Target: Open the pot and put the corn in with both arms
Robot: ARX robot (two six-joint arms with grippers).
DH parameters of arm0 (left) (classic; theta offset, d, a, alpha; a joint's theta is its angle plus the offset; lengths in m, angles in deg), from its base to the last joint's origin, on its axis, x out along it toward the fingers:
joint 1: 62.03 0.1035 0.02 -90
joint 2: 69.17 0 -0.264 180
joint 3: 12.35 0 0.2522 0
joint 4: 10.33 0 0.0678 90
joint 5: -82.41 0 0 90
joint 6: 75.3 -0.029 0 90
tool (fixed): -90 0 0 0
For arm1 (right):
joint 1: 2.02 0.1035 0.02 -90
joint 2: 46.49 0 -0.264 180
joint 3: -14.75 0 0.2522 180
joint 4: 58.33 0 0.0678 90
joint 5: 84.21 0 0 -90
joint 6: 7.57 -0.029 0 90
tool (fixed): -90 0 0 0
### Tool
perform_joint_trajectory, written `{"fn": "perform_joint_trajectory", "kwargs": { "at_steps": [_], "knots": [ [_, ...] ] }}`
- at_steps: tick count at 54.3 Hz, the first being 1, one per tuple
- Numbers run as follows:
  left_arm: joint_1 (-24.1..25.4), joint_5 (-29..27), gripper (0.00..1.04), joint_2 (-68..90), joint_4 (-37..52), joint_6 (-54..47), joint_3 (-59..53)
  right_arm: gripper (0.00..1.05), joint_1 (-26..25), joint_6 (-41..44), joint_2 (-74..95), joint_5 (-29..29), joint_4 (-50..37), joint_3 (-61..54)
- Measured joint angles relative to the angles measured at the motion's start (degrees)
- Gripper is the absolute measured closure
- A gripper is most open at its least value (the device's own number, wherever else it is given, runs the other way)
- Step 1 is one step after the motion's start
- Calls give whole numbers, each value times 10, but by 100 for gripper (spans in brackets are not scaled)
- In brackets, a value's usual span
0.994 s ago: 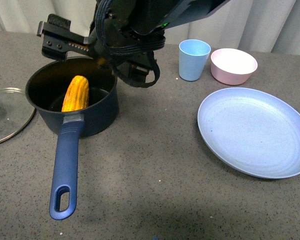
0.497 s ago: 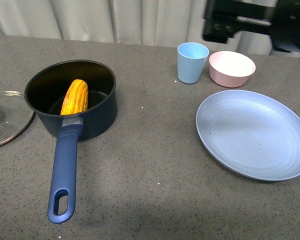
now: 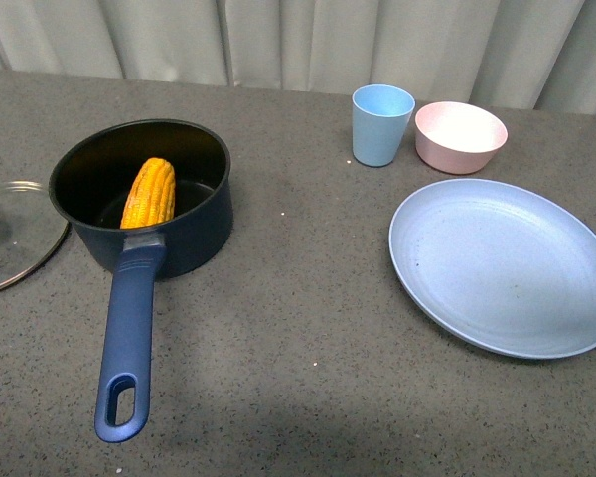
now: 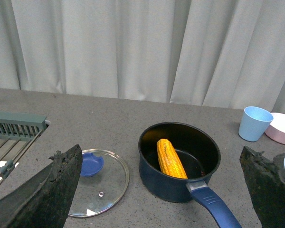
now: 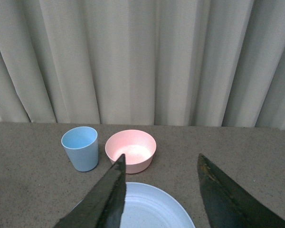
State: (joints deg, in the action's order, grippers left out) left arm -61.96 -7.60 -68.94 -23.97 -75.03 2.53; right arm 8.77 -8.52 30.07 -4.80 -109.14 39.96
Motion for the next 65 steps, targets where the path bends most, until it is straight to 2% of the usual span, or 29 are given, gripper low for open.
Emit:
{"fn": "perform_joint_trajectory", "kwargs": {
  "at_steps": [5, 13, 26, 29, 34, 65],
  "knots": [
    [0, 0, 6, 0, 0, 0, 0, 82, -17, 5, -48, 18, 25, -29],
    [0, 0, 6, 0, 0, 0, 0, 104, -35, 9, -112, 35, 61, -56],
    [0, 0, 6, 0, 0, 0, 0, 104, -60, 8, -218, 61, 136, -86],
    [0, 0, 6, 0, 0, 0, 0, 104, -83, 9, -242, 96, 156, -91],
    [0, 0, 6, 0, 0, 0, 0, 104, -104, 8, -285, 101, 191, -99],
    [0, 0, 6, 0, 0, 0, 0, 104, -106, 9, -498, 105, 380, -111]
  ]
}}
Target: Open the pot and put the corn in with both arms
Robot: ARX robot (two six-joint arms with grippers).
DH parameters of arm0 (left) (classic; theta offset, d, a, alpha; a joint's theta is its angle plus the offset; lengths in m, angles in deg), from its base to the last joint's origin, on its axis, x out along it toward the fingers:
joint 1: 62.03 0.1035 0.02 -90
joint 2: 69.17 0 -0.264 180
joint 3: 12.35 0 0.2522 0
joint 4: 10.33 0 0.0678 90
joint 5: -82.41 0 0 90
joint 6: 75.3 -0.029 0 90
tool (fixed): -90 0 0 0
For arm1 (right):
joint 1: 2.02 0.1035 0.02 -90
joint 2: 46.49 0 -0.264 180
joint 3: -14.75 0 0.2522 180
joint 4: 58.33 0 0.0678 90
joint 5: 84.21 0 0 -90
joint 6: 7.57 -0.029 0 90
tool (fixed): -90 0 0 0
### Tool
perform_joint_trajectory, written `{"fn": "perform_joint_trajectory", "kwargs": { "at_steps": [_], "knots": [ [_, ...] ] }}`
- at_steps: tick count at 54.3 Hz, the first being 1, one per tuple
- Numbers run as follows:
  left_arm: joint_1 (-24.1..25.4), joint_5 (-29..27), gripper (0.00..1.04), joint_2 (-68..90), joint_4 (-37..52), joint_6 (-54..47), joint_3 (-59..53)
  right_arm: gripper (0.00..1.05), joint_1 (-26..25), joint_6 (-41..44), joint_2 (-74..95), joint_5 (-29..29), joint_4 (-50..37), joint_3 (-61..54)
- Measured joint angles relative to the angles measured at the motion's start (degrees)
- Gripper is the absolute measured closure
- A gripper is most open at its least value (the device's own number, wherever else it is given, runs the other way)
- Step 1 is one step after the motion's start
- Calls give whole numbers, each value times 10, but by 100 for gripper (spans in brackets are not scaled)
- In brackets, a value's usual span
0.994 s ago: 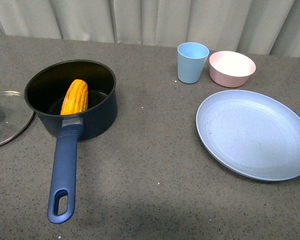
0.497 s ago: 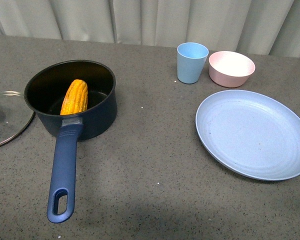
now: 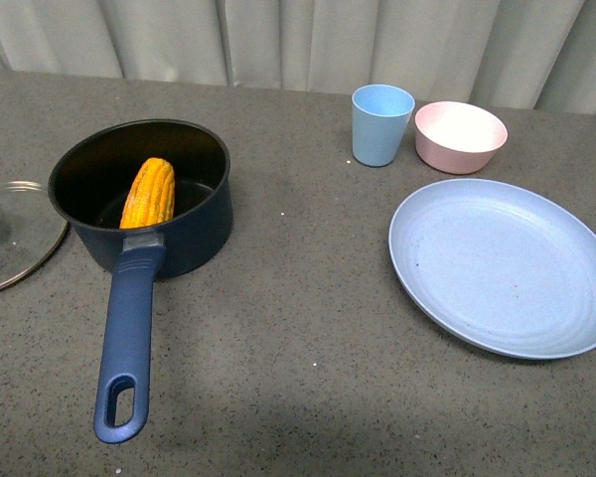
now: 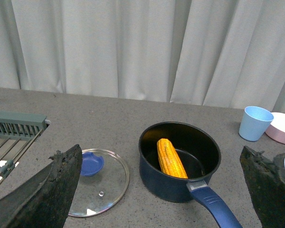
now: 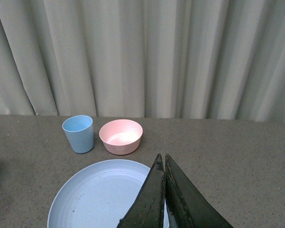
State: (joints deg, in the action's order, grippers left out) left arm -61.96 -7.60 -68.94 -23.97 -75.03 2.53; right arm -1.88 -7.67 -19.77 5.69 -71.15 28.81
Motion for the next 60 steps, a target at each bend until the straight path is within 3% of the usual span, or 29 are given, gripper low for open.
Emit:
{"fn": "perform_joint_trajectory", "kwargs": {
  "at_steps": [22, 39, 46, 54, 60],
  "knots": [
    [0, 0, 6, 0, 0, 0, 0, 104, 0, 0, -125, 0, 121, 0],
    [0, 0, 6, 0, 0, 0, 0, 104, 0, 0, -166, 0, 163, 0],
    [0, 0, 6, 0, 0, 0, 0, 104, 0, 0, -244, 1, 260, 0],
    [0, 0, 6, 0, 0, 0, 0, 104, 0, 0, -264, 1, 265, 0],
    [0, 0, 6, 0, 0, 0, 0, 90, 0, 1, -264, 1, 265, 0]
  ]
}}
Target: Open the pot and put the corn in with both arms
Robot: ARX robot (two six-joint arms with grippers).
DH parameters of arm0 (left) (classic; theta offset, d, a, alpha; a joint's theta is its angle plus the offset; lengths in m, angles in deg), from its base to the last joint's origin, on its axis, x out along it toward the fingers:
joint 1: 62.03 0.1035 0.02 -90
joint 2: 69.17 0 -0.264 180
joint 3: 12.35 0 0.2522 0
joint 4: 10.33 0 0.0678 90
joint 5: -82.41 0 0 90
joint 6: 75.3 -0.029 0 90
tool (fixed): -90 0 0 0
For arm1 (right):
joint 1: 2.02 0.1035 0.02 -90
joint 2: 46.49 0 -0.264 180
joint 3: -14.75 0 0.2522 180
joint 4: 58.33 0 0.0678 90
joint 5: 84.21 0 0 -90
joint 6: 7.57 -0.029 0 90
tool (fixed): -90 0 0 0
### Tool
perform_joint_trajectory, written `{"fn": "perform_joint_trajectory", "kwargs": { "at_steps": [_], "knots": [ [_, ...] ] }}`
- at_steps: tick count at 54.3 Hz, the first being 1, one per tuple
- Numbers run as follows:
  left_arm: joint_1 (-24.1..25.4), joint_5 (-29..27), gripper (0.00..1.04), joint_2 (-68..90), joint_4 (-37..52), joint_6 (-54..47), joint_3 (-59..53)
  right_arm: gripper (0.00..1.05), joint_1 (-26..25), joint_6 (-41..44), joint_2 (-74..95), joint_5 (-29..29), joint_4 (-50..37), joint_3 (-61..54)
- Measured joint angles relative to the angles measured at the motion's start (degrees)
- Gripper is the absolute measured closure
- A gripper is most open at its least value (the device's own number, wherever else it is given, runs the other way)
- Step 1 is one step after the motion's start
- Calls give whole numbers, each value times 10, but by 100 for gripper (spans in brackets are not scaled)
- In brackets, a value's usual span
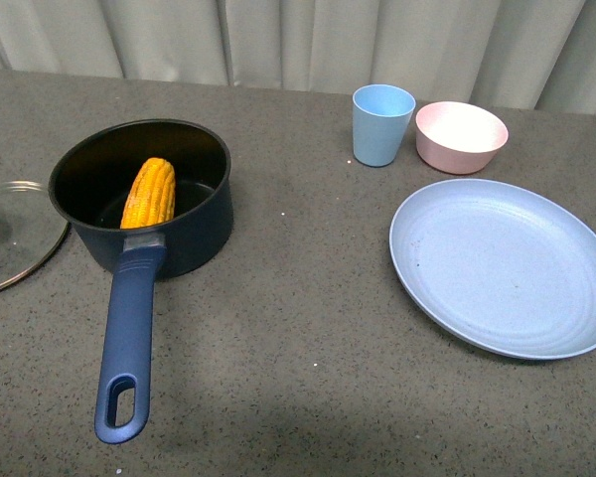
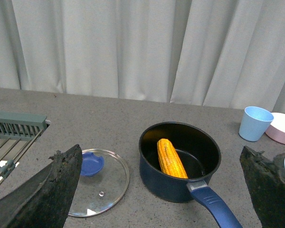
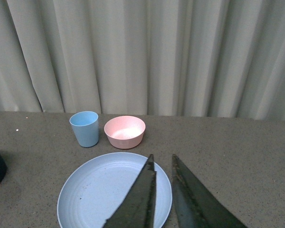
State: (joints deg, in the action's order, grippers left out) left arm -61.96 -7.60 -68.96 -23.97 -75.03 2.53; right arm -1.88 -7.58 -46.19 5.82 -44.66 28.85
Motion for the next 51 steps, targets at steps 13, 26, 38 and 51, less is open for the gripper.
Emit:
{"fn": "perform_joint_trajectory", "kwargs": {
  "at_steps": [13, 26, 38, 51],
  "knots": [
    [0, 0, 6, 0, 0, 0, 0, 42, 0, 0, 0, 0, 0, 0],
    [0, 0, 6, 0, 0, 0, 0, 10, 0, 0, 0, 0, 0, 0],
    [0, 0, 6, 0, 0, 0, 0, 9, 0, 0, 0, 0, 0, 0],
    [0, 0, 6, 0, 0, 0, 0, 9, 0, 0, 0, 0, 0, 0]
  ]
}}
